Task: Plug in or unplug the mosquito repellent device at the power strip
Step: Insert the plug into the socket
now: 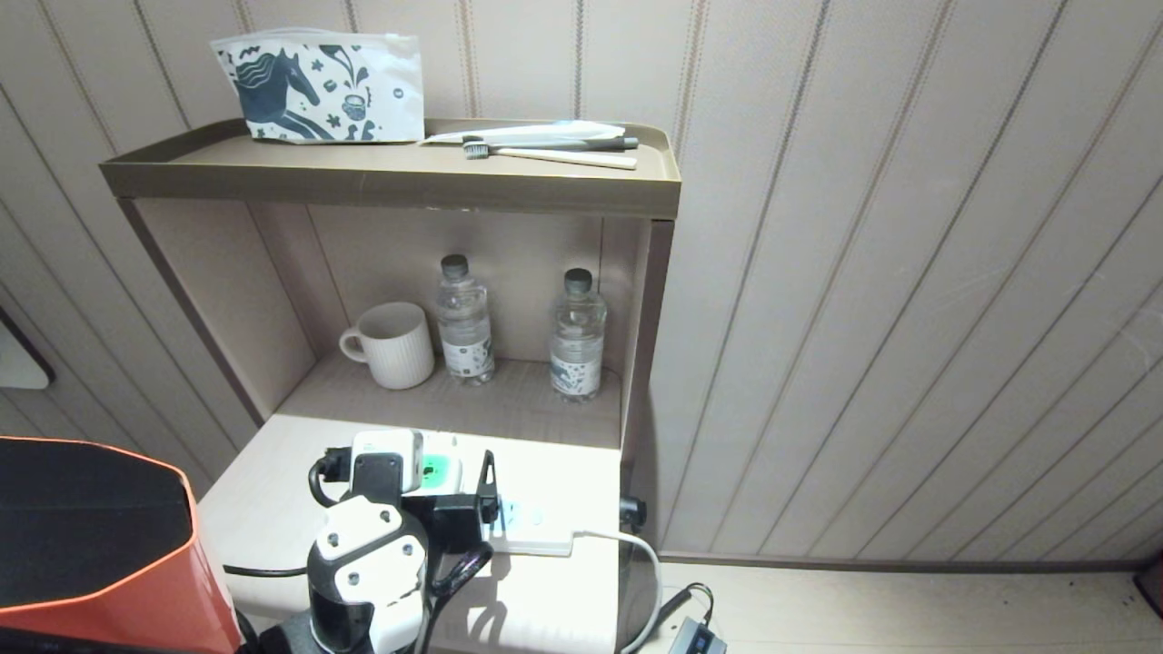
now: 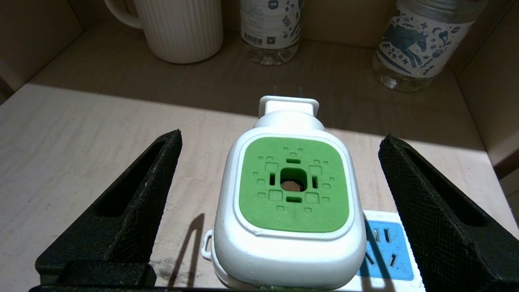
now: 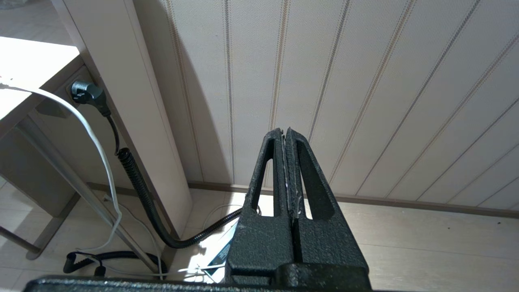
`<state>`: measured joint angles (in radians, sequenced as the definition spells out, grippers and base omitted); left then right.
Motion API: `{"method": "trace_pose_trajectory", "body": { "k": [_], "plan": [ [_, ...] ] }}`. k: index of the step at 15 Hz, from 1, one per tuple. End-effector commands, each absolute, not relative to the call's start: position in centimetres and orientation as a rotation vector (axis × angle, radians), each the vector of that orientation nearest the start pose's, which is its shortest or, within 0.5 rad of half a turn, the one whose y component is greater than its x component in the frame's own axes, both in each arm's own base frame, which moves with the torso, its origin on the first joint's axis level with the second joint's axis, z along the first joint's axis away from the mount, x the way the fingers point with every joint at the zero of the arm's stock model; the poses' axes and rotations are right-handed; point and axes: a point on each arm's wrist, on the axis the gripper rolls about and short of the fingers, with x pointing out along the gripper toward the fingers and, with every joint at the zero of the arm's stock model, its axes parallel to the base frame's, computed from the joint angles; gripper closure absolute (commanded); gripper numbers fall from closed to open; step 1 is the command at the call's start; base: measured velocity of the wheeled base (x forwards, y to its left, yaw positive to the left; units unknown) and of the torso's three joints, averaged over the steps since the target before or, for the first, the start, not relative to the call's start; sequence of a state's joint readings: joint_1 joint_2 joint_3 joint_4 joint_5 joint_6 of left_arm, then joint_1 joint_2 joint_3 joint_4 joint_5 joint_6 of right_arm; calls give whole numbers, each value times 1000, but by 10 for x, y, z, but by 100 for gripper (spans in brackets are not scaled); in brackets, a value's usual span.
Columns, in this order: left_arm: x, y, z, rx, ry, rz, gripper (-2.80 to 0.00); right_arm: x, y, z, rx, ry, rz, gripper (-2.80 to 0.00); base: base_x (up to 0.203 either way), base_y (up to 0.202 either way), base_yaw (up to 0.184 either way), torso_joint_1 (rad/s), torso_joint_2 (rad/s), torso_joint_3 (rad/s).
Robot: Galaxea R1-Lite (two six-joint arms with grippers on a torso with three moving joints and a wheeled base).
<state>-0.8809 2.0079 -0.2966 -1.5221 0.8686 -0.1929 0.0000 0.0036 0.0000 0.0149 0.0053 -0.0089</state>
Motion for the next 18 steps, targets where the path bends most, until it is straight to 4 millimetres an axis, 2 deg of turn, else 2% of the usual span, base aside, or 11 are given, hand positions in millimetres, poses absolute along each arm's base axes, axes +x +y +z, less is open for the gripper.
{"method": "trace_pose_trajectory", "body": {
  "k": [1, 2, 3, 4, 14, 18],
  "plan": [
    [186, -198, 75, -88, 89, 3, -280, -23, 0, 74, -9, 18, 6, 0, 0, 0, 0, 0, 0, 0],
    [186, -198, 75, -88, 89, 3, -280, -23, 0, 74, -9, 18, 6, 0, 0, 0, 0, 0, 0, 0],
    [187, -197, 75, -87, 89, 6, -57, -23, 0, 74, -9, 18, 6, 0, 0, 0, 0, 0, 0, 0],
    [187, -197, 75, -86, 90, 6, 0, -23, 0, 74, -9, 18, 6, 0, 0, 0, 0, 0, 0, 0],
    [187, -197, 75, -80, 91, 6, 0, -23, 0, 74, -9, 18, 5, 0, 0, 0, 0, 0, 0, 0],
    [181, -195, 91, -102, 53, -9, 0, -23, 0, 74, -9, 18, 6, 0, 0, 0, 0, 0, 0, 0]
  ]
}}
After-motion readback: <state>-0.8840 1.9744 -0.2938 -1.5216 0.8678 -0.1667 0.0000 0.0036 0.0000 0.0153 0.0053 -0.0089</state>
